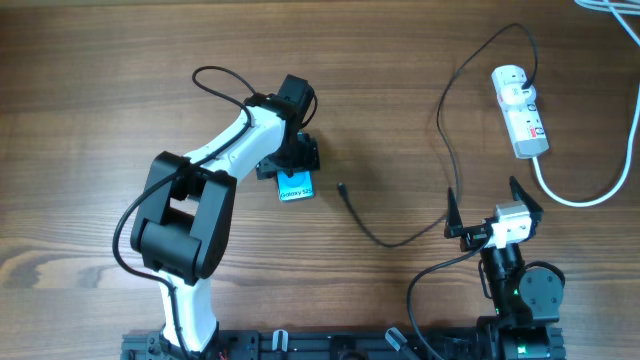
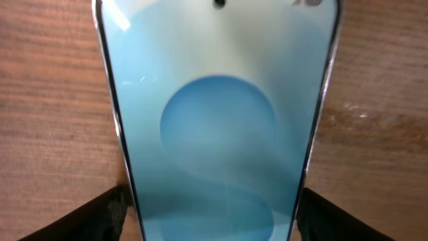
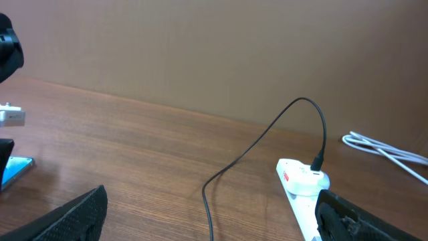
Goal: Plug charger to phone and switch on socket
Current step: 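Lift the phone upright with the left gripper, screen facing down-table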
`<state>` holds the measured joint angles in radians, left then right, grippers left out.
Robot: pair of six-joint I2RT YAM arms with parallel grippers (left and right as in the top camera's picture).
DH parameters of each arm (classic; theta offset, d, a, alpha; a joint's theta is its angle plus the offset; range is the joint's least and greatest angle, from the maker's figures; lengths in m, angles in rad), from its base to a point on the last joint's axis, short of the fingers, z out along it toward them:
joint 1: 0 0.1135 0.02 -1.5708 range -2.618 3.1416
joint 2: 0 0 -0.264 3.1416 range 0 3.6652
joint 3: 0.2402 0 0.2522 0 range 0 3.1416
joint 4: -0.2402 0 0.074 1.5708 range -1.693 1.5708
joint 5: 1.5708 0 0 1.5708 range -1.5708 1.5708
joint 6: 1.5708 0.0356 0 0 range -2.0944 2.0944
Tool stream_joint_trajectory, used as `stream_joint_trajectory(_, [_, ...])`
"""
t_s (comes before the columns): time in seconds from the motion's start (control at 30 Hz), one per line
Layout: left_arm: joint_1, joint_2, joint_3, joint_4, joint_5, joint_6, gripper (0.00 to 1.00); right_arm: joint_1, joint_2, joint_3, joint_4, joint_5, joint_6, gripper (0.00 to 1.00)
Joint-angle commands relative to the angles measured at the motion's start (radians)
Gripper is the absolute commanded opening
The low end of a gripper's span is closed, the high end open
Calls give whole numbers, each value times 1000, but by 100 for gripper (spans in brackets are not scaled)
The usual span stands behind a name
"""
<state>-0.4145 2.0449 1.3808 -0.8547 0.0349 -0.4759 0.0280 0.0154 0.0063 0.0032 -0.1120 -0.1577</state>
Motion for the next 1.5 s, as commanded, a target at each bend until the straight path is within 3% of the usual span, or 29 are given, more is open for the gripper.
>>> stream_joint_trajectory(0.0, [-7, 30, -23, -34, -45, 2, 77, -2, -8, -1, 3, -12, 1, 100])
stream_joint_trajectory(0.13, [-7, 30, -23, -21, -123, 2, 76, -2, -8, -1, 3, -12, 1, 100])
stream_joint_trajectory(0.7, [-7, 30, -23, 58, -123, 28, 86, -2, -8, -1, 3, -12, 1, 99])
stream_joint_trajectory(1.23, [-2, 30, -23, 70, -68, 29, 78, -2, -8, -1, 3, -12, 1, 100])
stream_joint_trajectory(1.3, [4, 30, -23, 71, -61, 28, 77, -2, -8, -1, 25, 10, -69, 100])
stream_joint_trajectory(1.47, [33, 30, -23, 71, 43, 63, 77, -2, -8, -1, 76, -217, -77, 100])
